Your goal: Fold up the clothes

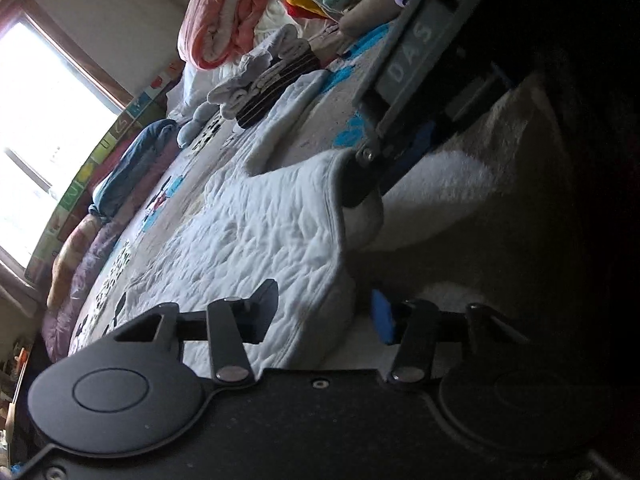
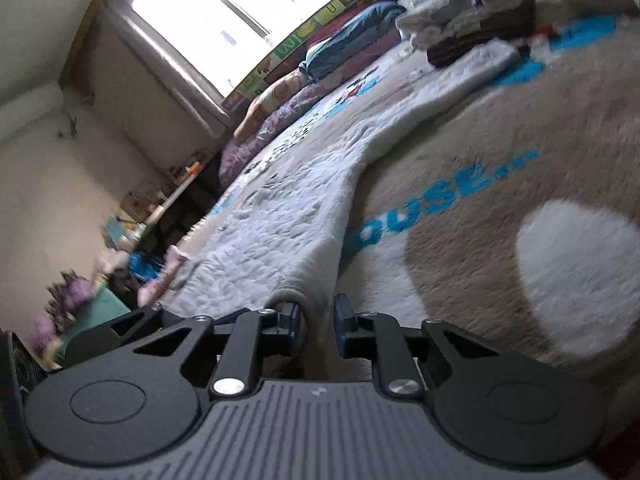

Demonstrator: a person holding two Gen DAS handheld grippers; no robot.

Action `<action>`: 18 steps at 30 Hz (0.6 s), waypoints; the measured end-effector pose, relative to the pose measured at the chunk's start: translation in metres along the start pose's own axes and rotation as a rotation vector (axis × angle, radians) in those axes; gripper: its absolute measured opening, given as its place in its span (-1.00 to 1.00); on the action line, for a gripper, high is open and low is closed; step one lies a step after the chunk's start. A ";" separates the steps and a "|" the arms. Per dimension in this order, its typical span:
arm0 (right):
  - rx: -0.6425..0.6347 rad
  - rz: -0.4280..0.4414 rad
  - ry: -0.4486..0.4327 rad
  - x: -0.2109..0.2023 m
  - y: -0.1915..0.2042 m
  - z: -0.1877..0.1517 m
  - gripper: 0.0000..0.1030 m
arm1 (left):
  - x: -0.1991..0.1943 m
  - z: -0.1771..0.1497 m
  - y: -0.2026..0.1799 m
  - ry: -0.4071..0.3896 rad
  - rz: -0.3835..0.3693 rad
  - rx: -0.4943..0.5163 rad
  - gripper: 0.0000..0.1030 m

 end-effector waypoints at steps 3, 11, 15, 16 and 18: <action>0.146 0.119 -0.001 0.006 -0.011 -0.001 -0.87 | -0.006 -0.002 0.005 0.000 0.001 -0.053 0.34; 0.557 0.378 -0.055 0.015 -0.039 -0.013 -0.87 | -0.029 -0.004 -0.017 0.001 0.053 0.006 -0.34; 0.666 0.470 -0.072 0.020 -0.037 -0.017 -0.87 | -0.018 -0.005 -0.022 0.040 0.052 -0.003 -0.40; 0.689 0.491 -0.075 0.020 -0.035 -0.019 -0.87 | -0.014 -0.004 -0.021 0.048 0.047 -0.020 -0.40; 0.732 0.521 -0.076 0.022 -0.034 -0.022 -0.87 | -0.007 -0.003 -0.016 0.067 0.053 -0.047 -0.41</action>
Point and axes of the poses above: each gripper's, at about its wrist camera, not at the fingertips, and x roughly the way its jaws point, y to its left, z to its top, the point moved 6 cm from there along x, roughly the way its jaws point, and after that the axes turned 8 degrees about y, right-handed, at the moved point
